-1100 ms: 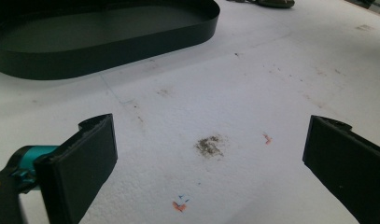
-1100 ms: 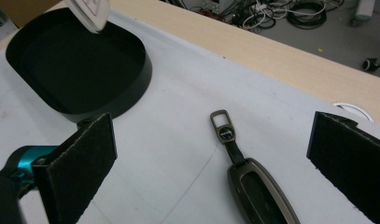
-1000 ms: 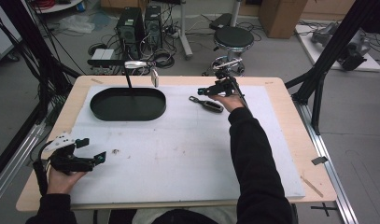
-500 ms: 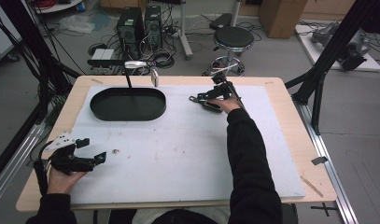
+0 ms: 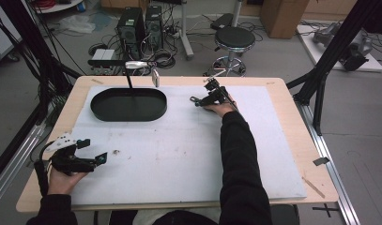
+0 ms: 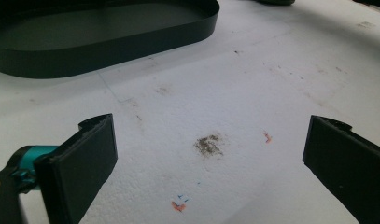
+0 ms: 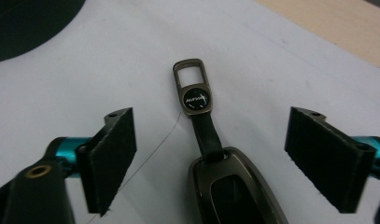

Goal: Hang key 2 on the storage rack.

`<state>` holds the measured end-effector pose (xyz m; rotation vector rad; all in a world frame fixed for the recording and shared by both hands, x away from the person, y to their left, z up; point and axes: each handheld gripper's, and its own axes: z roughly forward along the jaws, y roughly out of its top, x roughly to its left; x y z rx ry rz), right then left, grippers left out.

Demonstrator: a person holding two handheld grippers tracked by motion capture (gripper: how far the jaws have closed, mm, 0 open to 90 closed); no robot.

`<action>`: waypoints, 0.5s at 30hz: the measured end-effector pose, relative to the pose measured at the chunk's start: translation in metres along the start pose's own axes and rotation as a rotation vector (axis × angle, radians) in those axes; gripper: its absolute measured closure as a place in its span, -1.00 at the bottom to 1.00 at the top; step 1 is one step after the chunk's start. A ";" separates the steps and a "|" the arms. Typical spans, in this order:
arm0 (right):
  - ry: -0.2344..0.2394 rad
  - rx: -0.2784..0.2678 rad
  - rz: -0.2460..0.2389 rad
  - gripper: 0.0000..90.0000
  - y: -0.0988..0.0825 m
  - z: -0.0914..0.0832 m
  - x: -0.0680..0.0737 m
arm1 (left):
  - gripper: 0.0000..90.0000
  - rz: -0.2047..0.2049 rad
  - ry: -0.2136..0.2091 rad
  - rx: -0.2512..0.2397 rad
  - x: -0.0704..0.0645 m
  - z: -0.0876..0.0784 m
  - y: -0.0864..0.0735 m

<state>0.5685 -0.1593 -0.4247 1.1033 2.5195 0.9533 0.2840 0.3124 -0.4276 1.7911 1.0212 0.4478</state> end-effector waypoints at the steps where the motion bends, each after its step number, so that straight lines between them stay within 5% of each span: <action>1: 0.008 0.007 -0.007 -0.48 0.000 0.001 0.000 | -0.92 -0.001 0.001 0.000 0.001 0.000 0.000; 5: 0.001 0.032 -0.041 -0.17 0.000 0.008 0.004 | -0.92 -0.007 0.004 -0.006 0.001 -0.001 0.000; 15: -0.019 0.041 -0.031 0.44 0.000 0.011 0.002 | -0.92 -0.006 0.010 -0.005 0.000 -0.001 0.000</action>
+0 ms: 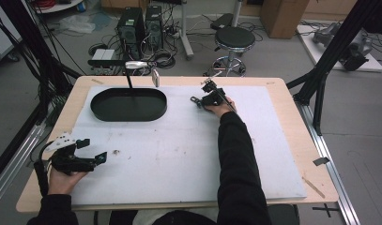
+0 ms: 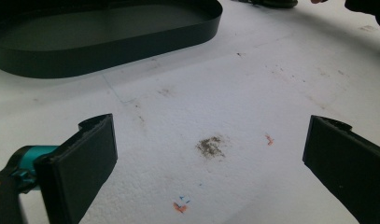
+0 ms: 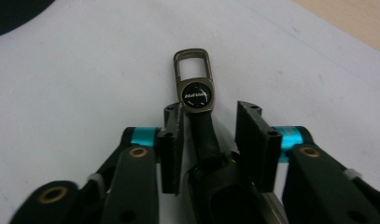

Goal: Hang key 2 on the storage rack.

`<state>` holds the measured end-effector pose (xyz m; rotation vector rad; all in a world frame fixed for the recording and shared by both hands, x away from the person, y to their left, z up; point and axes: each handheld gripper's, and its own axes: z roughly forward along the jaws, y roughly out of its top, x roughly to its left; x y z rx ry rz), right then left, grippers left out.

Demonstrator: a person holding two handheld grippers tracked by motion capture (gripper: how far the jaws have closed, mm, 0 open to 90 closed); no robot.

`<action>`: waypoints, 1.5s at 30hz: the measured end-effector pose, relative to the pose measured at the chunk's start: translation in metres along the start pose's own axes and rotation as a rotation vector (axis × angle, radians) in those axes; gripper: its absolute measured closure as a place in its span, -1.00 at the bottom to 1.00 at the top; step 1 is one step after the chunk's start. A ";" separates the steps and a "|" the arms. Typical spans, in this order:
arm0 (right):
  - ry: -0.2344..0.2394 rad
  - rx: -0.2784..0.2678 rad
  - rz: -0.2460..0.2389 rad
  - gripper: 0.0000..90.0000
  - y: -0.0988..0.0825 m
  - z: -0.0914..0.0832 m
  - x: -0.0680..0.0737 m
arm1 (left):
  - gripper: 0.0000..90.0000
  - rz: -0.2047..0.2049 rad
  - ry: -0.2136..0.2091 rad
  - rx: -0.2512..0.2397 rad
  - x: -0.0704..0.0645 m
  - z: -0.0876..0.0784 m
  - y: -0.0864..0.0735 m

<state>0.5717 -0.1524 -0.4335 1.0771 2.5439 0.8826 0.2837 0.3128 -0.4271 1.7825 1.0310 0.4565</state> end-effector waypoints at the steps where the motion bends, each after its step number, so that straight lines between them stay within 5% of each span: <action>1: -0.001 0.002 0.015 0.51 0.000 -0.001 0.000 | -0.92 0.001 0.002 0.001 0.000 0.000 0.000; 6: -0.008 -0.002 0.085 0.81 -0.001 -0.002 -0.001 | -0.92 0.004 0.001 -0.002 -0.001 0.002 0.001; 13: -0.035 0.023 0.076 0.87 0.001 -0.006 0.003 | -0.92 0.002 0.003 -0.006 -0.001 0.000 0.000; 18: -0.008 0.014 0.066 0.88 0.001 -0.016 0.006 | -0.92 0.004 0.001 -0.003 -0.001 0.001 0.000; 34: 0.095 -0.157 0.051 0.89 0.011 -0.072 0.011 | -0.92 0.003 0.001 -0.003 -0.002 0.001 0.000; 45: 0.158 -0.210 0.001 0.89 0.022 -0.082 0.035 | -0.92 0.001 -0.001 -0.006 -0.001 0.000 0.000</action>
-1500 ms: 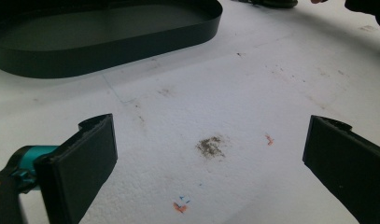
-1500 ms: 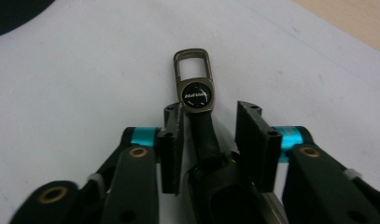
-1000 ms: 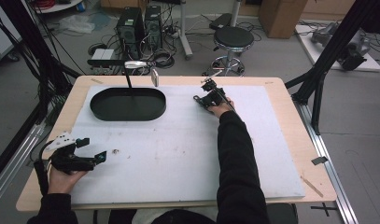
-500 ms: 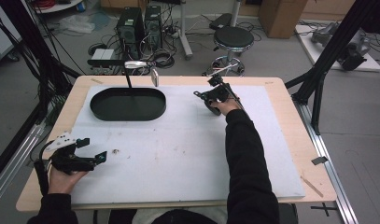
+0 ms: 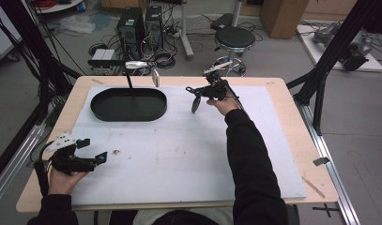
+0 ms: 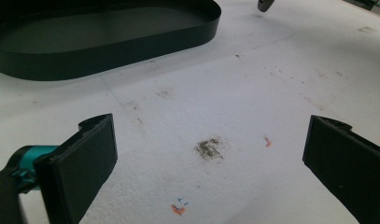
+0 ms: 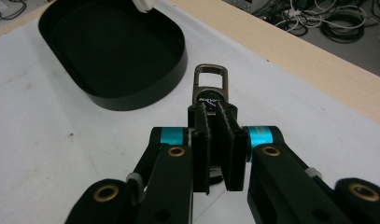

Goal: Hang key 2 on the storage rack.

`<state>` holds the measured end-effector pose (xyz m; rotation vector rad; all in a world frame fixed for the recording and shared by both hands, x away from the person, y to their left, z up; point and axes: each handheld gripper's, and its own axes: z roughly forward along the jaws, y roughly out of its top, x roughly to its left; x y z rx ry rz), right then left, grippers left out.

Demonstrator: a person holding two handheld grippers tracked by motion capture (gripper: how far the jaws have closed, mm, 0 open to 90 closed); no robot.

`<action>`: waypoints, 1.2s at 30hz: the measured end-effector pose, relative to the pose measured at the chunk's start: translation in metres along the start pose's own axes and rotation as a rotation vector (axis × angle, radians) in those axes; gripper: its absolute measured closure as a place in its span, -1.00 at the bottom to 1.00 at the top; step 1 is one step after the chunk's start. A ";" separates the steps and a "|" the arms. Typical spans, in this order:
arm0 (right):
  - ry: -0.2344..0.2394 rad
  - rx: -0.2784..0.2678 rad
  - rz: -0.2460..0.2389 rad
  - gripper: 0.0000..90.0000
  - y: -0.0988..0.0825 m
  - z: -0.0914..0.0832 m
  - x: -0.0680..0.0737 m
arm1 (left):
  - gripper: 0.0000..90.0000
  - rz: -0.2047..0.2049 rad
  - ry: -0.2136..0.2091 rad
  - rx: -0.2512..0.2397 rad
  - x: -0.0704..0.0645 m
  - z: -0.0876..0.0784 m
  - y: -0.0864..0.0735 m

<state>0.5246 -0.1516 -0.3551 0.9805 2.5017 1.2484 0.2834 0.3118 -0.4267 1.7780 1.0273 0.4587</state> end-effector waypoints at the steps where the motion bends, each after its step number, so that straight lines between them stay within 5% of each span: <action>1: 0.004 -0.002 -0.002 0.89 0.001 -0.001 0.002 | -0.92 -0.001 0.000 -0.001 0.000 0.000 0.000; 15: 0.050 -0.083 0.007 0.88 0.015 -0.021 0.023 | -0.92 -0.005 -0.008 -0.010 0.002 0.001 0.000; 36: 0.152 -0.125 -0.077 0.88 0.046 -0.009 0.066 | -0.92 -0.010 -0.018 -0.013 0.003 0.002 0.000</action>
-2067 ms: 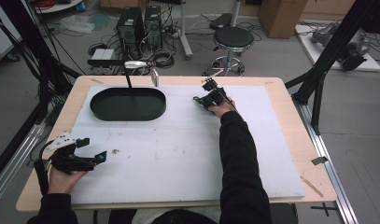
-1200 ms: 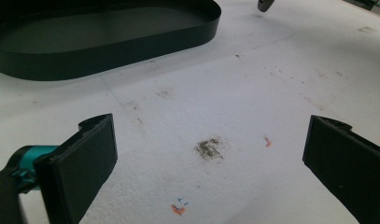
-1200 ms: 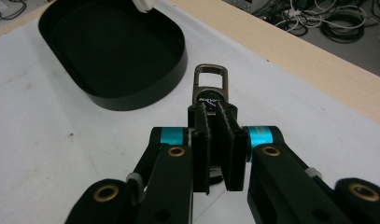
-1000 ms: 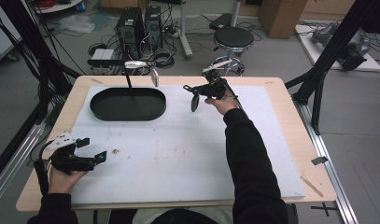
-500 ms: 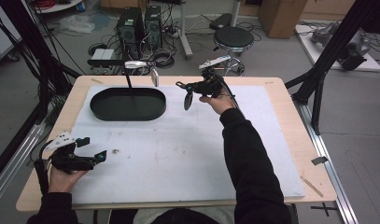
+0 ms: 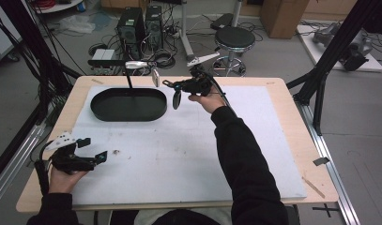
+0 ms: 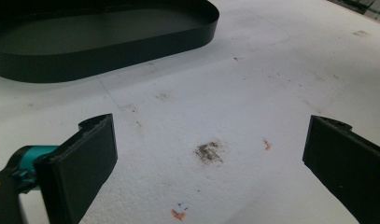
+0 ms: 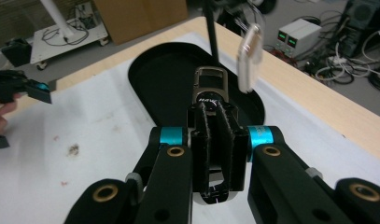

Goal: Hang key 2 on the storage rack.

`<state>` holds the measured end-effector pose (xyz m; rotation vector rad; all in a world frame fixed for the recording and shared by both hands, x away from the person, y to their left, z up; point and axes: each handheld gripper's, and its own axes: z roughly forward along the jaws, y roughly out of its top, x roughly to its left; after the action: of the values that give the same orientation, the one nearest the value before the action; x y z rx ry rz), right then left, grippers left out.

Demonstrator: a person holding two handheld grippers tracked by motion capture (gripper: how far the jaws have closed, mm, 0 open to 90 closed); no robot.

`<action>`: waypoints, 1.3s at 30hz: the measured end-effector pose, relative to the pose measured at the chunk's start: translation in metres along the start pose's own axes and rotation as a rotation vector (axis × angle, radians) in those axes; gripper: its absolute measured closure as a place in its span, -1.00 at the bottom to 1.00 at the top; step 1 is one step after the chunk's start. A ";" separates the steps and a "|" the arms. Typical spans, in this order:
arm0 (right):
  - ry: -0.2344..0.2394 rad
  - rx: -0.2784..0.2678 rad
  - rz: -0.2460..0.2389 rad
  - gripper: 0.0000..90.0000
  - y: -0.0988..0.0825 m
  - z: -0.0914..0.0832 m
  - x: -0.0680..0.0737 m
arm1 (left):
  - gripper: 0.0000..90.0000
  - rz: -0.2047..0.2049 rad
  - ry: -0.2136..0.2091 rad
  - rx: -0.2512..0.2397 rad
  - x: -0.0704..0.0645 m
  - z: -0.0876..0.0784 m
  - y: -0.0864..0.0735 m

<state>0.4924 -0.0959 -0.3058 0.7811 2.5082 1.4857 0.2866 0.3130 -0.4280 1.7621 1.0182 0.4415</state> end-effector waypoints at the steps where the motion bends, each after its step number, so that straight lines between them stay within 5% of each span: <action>1: 0.006 -0.001 -0.003 0.88 0.003 0.001 0.002 | -0.92 -0.001 -0.001 0.000 0.000 0.000 0.000; 39: 0.071 0.007 -0.103 0.88 0.068 0.064 0.046 | -0.92 -0.010 -0.005 -0.019 0.003 -0.002 0.000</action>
<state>0.5006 0.0031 -0.2742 0.6005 2.5631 1.4974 0.2868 0.3164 -0.4272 1.7397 1.0161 0.4390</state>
